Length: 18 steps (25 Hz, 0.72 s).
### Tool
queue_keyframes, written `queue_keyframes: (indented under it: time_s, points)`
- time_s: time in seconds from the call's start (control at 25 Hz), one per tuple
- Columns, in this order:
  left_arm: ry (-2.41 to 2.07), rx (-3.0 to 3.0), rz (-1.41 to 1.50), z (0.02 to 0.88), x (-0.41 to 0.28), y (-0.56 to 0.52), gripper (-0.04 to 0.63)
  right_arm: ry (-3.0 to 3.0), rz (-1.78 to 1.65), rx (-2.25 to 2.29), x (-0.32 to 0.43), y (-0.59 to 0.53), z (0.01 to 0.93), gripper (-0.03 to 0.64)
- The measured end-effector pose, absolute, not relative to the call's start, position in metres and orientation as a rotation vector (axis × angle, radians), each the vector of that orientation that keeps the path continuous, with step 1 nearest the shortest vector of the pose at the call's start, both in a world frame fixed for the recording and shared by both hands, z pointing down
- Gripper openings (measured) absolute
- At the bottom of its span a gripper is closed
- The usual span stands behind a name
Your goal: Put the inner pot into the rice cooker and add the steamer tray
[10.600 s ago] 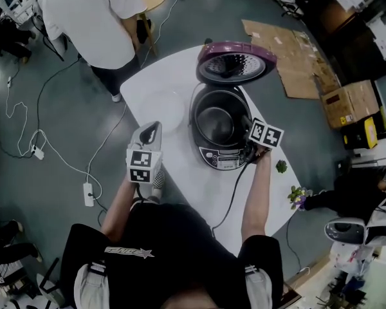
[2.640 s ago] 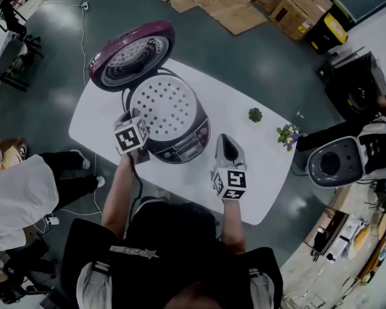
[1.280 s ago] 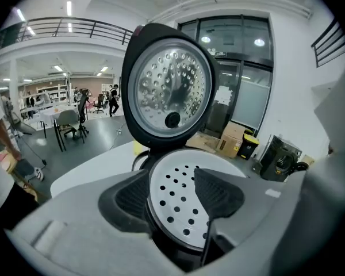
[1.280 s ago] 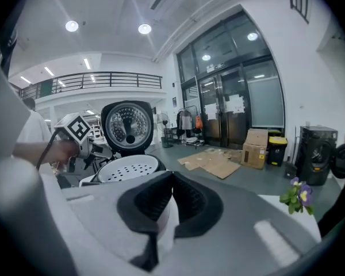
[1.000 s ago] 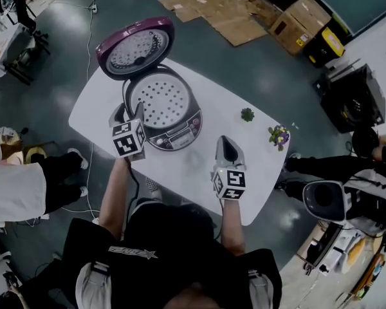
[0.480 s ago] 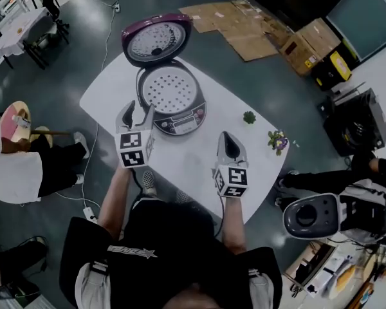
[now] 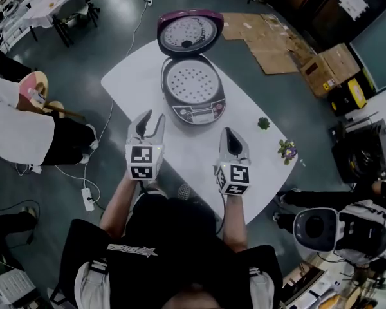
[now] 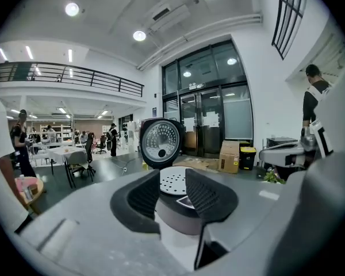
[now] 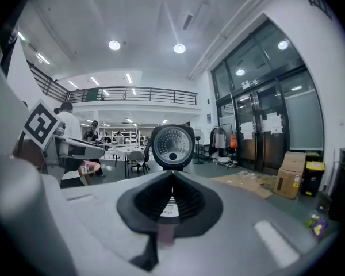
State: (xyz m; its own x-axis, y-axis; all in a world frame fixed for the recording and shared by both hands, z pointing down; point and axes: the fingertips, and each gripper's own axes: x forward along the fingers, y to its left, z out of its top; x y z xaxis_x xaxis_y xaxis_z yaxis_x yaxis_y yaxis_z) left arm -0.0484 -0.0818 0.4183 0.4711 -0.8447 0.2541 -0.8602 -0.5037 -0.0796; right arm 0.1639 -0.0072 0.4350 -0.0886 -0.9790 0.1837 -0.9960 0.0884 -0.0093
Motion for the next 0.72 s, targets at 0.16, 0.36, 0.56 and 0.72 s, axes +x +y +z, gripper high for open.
queue_keyframes:
  time_s: [0.16, 0.36, 0.56, 0.72]
  points:
    - [-1.553, 2.598, 0.427, 0.43, -0.066, -0.055, 0.114, -2.268, 0.198, 1.976, 0.141, 0.0, 0.435, 0.005]
    - [-1.567, 2.586, 0.43, 0.436, -0.078, -0.043, 0.065, -2.301, 0.21, 1.929, 0.124, 0.002, 0.441, 0.005]
    - [-1.581, 2.584, 0.434, 0.436, -0.083, -0.032, 0.038, -2.316, 0.212, 1.909, 0.116, 0.01, 0.442, 0.005]
    - [-1.575, 2.582, 0.446, 0.437, -0.08, -0.03, 0.031, -2.314, 0.214, 1.898, 0.116, 0.013, 0.443, 0.005]
